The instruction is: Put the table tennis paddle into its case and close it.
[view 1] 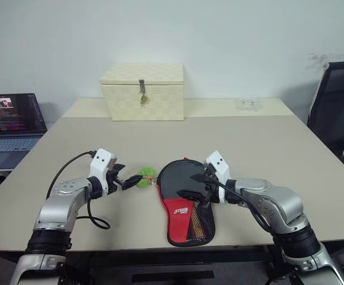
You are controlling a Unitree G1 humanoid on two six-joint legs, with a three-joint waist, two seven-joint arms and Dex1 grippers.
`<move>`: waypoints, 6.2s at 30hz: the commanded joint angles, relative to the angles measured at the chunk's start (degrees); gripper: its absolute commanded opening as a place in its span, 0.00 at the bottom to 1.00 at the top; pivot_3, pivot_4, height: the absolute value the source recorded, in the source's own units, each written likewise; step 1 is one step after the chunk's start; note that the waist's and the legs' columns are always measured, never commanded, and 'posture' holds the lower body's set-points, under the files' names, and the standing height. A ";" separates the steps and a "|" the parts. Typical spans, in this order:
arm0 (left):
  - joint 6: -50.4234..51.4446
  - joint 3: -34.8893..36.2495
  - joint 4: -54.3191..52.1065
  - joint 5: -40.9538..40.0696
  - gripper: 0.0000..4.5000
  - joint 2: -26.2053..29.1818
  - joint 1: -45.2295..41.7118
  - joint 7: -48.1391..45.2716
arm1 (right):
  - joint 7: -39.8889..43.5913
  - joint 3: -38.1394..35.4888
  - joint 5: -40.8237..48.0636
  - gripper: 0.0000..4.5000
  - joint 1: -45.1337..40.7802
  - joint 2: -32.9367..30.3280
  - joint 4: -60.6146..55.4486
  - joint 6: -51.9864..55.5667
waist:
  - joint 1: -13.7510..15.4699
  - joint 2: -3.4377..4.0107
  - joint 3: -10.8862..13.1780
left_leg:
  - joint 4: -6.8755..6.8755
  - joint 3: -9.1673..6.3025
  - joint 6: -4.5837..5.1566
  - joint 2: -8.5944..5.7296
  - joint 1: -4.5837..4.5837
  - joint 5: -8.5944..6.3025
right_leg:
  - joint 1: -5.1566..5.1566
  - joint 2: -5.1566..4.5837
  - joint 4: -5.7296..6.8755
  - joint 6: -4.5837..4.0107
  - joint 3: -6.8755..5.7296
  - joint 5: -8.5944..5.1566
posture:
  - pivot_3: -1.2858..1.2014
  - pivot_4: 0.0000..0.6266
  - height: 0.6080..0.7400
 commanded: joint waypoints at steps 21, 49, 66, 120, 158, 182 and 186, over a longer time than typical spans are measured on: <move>-4.56 -6.50 21.98 7.10 0.39 -6.75 -11.53 -8.00 | -1.30 1.71 -2.67 1.00 -0.23 1.89 -0.20 -3.98 | 1.07 -0.01 -0.02 | 0.06 -0.04 0.00 -0.10 0.01 0.01 | 0.06 0.01 0.05 0.02 -0.07 0.01 | 0.52 0.24 1.00; -24.76 -8.95 55.37 21.23 0.02 -13.80 -37.14 8.10 | -3.00 6.32 -12.51 1.00 2.43 6.95 16.57 -9.92 | 1.02 -0.07 -0.40 | 0.05 0.12 0.05 -0.20 0.85 0.07 | 0.96 0.25 -0.13 0.51 -0.07 -0.03 | 0.52 0.24 1.00; -39.13 -25.19 61.53 46.21 0.02 -21.81 -47.41 26.37 | -2.36 11.46 -12.85 1.00 9.81 5.90 7.61 -3.29 | 0.87 -0.09 -0.39 | -0.03 0.19 0.01 -0.21 0.86 0.03 | 0.94 0.26 -0.17 0.53 -0.06 -0.04 | 0.52 0.24 1.00; -53.41 -24.10 60.97 46.13 0.63 -32.53 -47.50 15.26 | -0.55 10.78 -12.38 1.00 9.36 6.29 7.56 -2.01 | -0.37 -0.10 -0.44 | -0.11 0.33 -0.13 -0.20 0.94 -0.09 | 1.03 0.28 -0.43 0.62 0.02 -0.09 | 0.52 0.24 1.00; -40.99 -9.91 51.40 23.64 0.63 -22.52 -30.31 -29.43 | 8.88 0.06 -13.41 1.00 1.17 -21.14 4.22 -19.40 | -0.08 -0.07 -0.34 | -0.11 0.33 0.01 -0.21 0.73 -0.17 | 0.91 0.29 -0.55 0.60 0.02 -0.09 | 0.52 0.24 1.00; -40.58 -10.64 49.91 22.90 0.64 -22.27 -28.57 -30.35 | 10.99 5.10 -27.22 0.53 -5.54 -14.00 33.24 -35.30 | 0.06 -0.07 -0.34 | 0.03 0.34 0.02 -0.22 0.83 -0.17 | 0.98 0.29 -0.34 0.59 0.03 -0.08 | 0.52 0.24 1.00; -40.87 -11.47 50.31 23.49 0.64 -22.61 -28.33 -29.92 | 11.32 4.66 -28.08 0.24 -5.36 -14.66 32.25 -35.21 | 0.11 -0.06 -0.34 | 0.02 0.33 0.02 -0.22 0.83 -0.17 | 0.98 0.29 -0.33 0.59 0.03 -0.09 | 0.52 0.24 1.00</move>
